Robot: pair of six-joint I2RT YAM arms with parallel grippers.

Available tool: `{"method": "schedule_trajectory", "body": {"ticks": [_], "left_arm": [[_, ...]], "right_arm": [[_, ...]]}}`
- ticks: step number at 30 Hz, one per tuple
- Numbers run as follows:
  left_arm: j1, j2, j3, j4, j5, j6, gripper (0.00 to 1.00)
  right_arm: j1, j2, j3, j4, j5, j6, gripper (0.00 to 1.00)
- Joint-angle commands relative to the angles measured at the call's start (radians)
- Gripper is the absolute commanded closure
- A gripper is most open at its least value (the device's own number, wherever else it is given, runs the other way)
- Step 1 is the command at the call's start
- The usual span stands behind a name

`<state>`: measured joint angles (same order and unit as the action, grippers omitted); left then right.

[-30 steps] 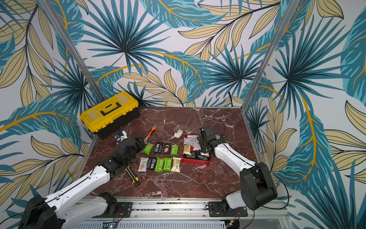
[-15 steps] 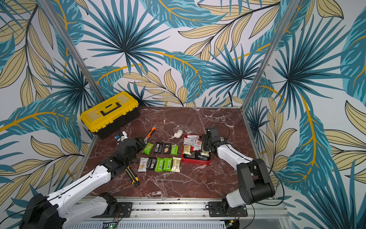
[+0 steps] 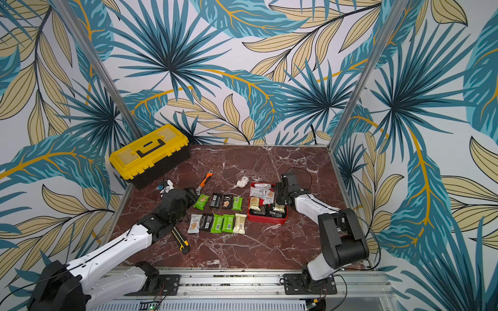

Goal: Take the cookies out of the storage box
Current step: Pick up the cookie from the storage box.

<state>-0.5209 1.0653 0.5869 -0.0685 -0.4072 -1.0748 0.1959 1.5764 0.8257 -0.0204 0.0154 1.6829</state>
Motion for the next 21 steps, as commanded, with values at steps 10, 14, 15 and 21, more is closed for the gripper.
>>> {"method": "schedule_trajectory", "body": {"ticks": [10,14,15,21], "left_arm": [[0.007,-0.026,-0.022,0.004,-0.009,-0.008,0.38],[0.008,-0.034,-0.023,-0.003,-0.009,-0.011,0.39],[0.008,-0.034,-0.023,-0.004,-0.008,-0.013,0.39],[0.007,-0.043,-0.02,-0.036,-0.01,-0.029,0.4]], "right_arm": [[-0.01,0.074,0.036,0.058,-0.026,-0.014,0.57],[-0.014,0.089,0.033,0.084,-0.042,-0.016,0.63],[-0.015,0.092,0.034,0.091,-0.046,-0.015,0.64],[-0.017,0.087,0.032,0.095,-0.064,-0.029,0.69]]}}
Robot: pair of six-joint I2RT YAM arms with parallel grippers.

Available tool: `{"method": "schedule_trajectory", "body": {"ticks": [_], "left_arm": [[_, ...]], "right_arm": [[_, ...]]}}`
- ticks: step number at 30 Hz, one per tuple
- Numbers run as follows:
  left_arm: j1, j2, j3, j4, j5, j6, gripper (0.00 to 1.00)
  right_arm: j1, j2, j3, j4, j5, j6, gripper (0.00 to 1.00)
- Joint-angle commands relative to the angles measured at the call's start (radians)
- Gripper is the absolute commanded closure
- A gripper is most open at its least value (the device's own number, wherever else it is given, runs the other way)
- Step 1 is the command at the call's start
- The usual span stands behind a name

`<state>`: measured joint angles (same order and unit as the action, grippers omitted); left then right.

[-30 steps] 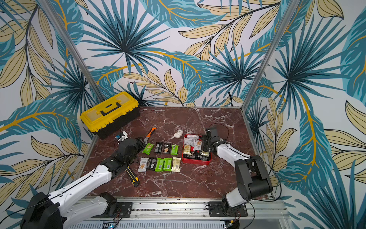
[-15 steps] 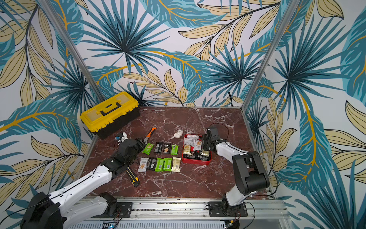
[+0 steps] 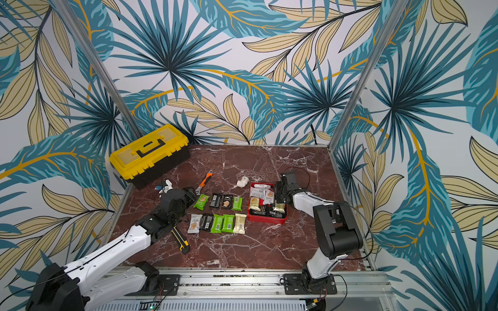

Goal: Take the cookies out of the storage box
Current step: Pick up the cookie from the storage box, then place the cookie at the center of the board.

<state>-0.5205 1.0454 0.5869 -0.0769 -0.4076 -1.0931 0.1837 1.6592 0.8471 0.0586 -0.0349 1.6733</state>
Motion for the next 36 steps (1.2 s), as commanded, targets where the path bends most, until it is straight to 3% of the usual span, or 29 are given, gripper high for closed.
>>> {"method": "schedule_trajectory", "body": {"ticks": [1,26,30,36], "left_arm": [[0.007,-0.025,-0.021,-0.032,-0.01,-0.014,0.4],[0.007,-0.066,0.007,-0.113,-0.045,0.002,0.41],[0.007,-0.065,0.009,-0.113,-0.043,0.006,0.41],[0.007,-0.028,0.031,-0.097,-0.003,0.055,0.41]], "right_arm": [[-0.006,0.001,0.008,0.016,-0.016,-0.021,0.7],[-0.018,-0.244,-0.087,-0.055,-0.093,-0.054,0.78],[-0.018,-0.32,-0.092,-0.125,-0.116,-0.128,0.78],[-0.016,-0.424,-0.049,-0.336,-0.228,-0.352,0.79]]}}
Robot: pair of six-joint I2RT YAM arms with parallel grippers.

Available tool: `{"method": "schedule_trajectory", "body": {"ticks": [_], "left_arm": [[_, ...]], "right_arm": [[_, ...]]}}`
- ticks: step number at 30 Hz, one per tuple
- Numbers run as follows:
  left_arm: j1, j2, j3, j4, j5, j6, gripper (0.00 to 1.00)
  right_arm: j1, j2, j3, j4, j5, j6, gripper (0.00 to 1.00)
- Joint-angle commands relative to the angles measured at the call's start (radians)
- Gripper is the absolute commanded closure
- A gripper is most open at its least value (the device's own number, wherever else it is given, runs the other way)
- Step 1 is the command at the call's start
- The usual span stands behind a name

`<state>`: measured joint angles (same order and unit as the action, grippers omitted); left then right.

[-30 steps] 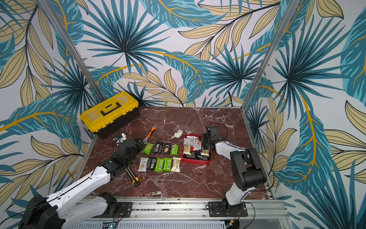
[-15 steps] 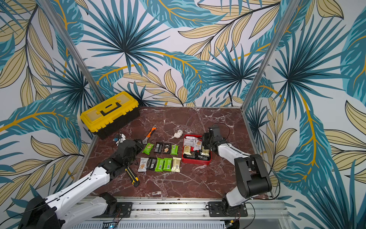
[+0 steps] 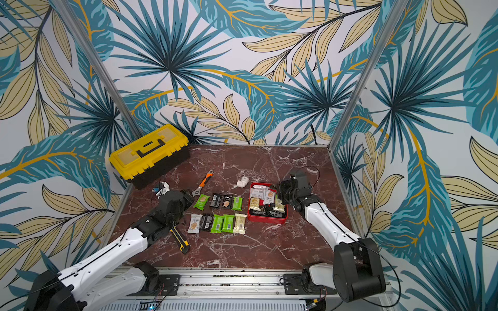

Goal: Take the cookies out of the storage box
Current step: Place the cookie at the center of the board.

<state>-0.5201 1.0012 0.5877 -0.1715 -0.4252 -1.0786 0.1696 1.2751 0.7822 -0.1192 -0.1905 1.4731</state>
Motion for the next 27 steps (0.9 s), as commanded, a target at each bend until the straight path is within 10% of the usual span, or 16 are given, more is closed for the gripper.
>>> {"method": "schedule_trajectory", "body": {"ticks": [1,14,27], "left_arm": [[0.006,0.026,0.033,0.003,0.022,0.045,0.42],[0.006,0.171,0.11,0.061,0.157,0.078,0.41],[0.006,0.197,0.144,0.032,0.189,0.117,0.42]], "right_arm": [[0.001,-0.058,0.022,-0.193,-0.089,-0.192,0.79],[0.255,-0.196,0.027,-0.42,-0.148,-0.512,0.79],[0.481,-0.16,-0.229,-0.147,-0.096,-0.478,0.81]]}}
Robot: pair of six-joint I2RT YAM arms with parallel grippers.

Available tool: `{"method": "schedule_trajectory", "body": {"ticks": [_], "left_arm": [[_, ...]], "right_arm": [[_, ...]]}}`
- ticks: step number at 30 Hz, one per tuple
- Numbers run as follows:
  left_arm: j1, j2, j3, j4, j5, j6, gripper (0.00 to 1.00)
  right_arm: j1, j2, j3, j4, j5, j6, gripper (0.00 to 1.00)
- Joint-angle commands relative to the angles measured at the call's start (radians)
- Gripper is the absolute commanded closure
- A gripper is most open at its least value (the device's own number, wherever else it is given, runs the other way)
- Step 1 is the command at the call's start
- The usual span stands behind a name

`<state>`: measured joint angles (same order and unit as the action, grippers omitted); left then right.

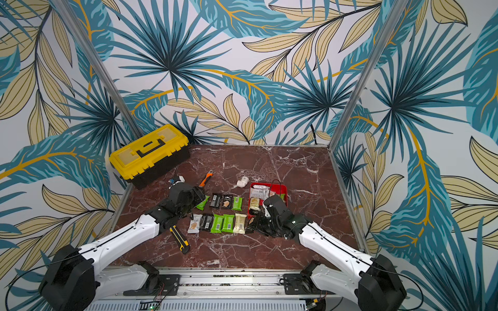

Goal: Take the cookies out of the storage box
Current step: Place the cookie at the center of the board.

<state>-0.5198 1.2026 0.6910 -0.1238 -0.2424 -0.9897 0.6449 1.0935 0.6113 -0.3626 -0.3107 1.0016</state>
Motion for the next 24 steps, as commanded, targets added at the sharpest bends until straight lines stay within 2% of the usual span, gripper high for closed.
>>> {"method": "schedule_trajectory", "body": {"ticks": [1,9,12,16,24], "left_arm": [[0.006,-0.005,0.041,-0.019,0.006,0.029,0.42],[0.006,-0.002,0.038,-0.015,0.005,0.035,0.41],[0.006,0.0,0.039,-0.009,0.002,0.036,0.41],[0.006,-0.001,0.036,-0.004,-0.001,0.042,0.41],[0.006,0.012,0.026,0.038,0.035,0.078,0.4]], "right_arm": [[0.006,0.032,-0.075,0.122,0.02,-0.007,0.81],[0.007,0.121,-0.123,0.226,0.003,-0.057,0.81],[0.008,0.157,-0.125,0.214,0.016,-0.081,0.76],[0.008,0.149,-0.132,0.155,0.092,-0.112,0.69],[0.009,0.02,-0.064,-0.163,0.245,-0.17,0.54]]}}
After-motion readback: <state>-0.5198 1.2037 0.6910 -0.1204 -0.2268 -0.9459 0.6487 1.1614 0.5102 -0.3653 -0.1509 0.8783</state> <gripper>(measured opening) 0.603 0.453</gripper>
